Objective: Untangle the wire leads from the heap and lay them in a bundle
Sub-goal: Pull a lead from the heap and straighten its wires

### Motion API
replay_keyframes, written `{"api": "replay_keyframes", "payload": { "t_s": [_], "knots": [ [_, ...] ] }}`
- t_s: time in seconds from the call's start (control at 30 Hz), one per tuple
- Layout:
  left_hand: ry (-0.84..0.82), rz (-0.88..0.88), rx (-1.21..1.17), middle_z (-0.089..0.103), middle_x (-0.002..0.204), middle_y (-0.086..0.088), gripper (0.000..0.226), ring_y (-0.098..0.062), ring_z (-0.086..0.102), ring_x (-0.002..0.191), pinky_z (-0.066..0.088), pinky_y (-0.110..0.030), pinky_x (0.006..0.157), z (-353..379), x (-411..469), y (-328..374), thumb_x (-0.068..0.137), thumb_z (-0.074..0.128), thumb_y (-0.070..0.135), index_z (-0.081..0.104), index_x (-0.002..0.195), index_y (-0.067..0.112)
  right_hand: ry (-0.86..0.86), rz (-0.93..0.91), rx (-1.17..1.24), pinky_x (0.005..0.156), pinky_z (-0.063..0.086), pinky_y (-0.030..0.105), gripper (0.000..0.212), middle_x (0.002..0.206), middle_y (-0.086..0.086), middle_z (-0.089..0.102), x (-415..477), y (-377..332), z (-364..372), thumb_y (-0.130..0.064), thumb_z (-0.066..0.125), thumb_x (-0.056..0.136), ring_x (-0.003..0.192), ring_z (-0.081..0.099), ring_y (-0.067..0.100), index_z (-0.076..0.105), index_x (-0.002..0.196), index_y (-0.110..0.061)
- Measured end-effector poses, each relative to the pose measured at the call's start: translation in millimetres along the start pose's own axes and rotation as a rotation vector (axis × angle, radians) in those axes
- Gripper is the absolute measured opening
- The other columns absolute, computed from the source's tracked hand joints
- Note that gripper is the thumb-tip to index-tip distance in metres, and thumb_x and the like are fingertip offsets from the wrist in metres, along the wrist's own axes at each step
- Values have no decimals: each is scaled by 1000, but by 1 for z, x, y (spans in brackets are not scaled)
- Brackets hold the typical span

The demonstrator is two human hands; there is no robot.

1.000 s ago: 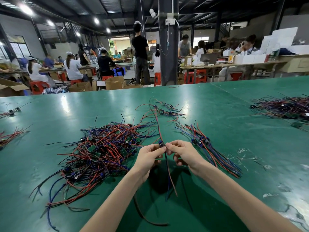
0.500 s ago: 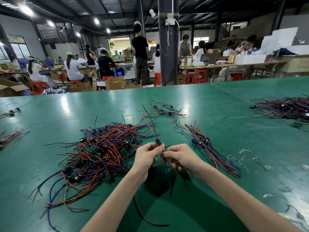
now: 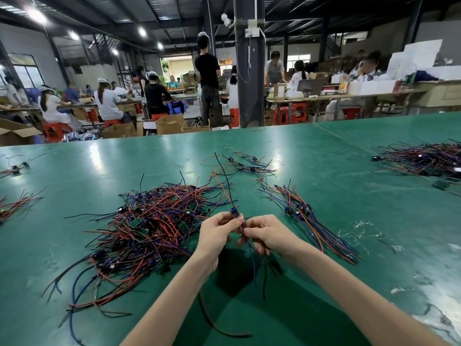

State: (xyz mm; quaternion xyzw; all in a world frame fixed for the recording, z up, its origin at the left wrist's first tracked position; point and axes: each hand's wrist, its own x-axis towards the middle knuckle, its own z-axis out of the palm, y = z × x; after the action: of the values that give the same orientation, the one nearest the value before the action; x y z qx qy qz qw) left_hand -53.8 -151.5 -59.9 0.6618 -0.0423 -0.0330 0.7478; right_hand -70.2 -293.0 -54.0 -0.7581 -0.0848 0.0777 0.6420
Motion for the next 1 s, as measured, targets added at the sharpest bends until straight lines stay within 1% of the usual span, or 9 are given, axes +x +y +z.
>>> {"api": "replay_keyframes", "payload": {
  "t_s": [0.17, 0.33, 0.43, 0.53, 0.63, 0.73, 0.83, 0.93, 1.0],
  "knots": [
    [17, 6, 5, 71, 80, -7, 3, -20, 61, 76, 41, -37, 76, -1, 0, 0, 79, 73, 13, 72, 81, 12, -41, 26, -4, 32, 30, 13, 17, 75, 0, 73, -4, -5, -2, 7, 52, 86, 34, 42, 2, 63, 91, -6],
    [33, 22, 45, 73, 74, 4, 5, -5, 61, 65, 40, -30, 70, -2, 2, 1, 80, 73, 17, 71, 76, 16, -69, 44, -30, 32, 27, 15, 32, 76, 3, 73, -5, -6, -2, 11, 45, 80, 33, 37, 4, 61, 97, -11],
    [50, 25, 8, 74, 80, -1, 6, -13, 61, 74, 45, -36, 78, -3, 3, 2, 81, 72, 16, 73, 75, 14, -140, 56, -40, 33, 27, 13, 34, 80, 8, 72, -6, -6, -2, 14, 43, 79, 33, 37, 3, 57, 101, -9],
    [99, 23, -19, 73, 78, 2, 11, -8, 53, 68, 42, -27, 67, -5, 5, 4, 82, 71, 17, 72, 71, 16, -262, 99, -65, 33, 26, 14, 37, 78, 3, 71, -10, -6, 0, 15, 47, 75, 35, 38, 3, 53, 102, -9],
    [123, -5, -68, 72, 75, 5, 6, -4, 50, 60, 38, -22, 61, -10, 7, 7, 83, 71, 16, 71, 78, 14, -336, 120, -117, 35, 26, 14, 37, 80, 3, 70, -13, -7, 2, 14, 51, 77, 39, 41, 3, 54, 102, -12],
    [120, -32, -92, 74, 78, 2, 8, -3, 50, 58, 39, -20, 60, -11, 8, 7, 82, 72, 15, 70, 74, 15, -310, 118, -132, 35, 25, 16, 34, 90, 12, 68, -11, -8, 2, 8, 48, 77, 40, 38, 6, 58, 102, -12],
    [56, -53, -71, 74, 79, -1, 4, -4, 51, 55, 41, -20, 58, -6, 5, 6, 81, 71, 13, 69, 78, 12, -242, 157, -50, 35, 22, 15, 31, 89, 20, 64, -8, -8, 0, -10, 50, 69, 38, 33, 7, 61, 98, -8],
    [-22, -77, -113, 72, 75, -5, 5, -8, 58, 54, 49, -20, 52, -2, 3, 5, 80, 72, 10, 69, 80, 6, -137, 114, 8, 33, 24, 15, 11, 81, 14, 68, -4, -6, 0, -17, 58, 88, 35, 37, 5, 67, 89, -11],
    [-48, -91, -104, 70, 74, -2, 4, -8, 60, 56, 47, -18, 53, -1, 2, 5, 79, 73, 11, 69, 80, 10, -52, 66, 26, 32, 26, 15, 16, 77, 9, 68, -3, -3, -1, -16, 56, 93, 34, 39, 3, 69, 84, -12]
  ]
}}
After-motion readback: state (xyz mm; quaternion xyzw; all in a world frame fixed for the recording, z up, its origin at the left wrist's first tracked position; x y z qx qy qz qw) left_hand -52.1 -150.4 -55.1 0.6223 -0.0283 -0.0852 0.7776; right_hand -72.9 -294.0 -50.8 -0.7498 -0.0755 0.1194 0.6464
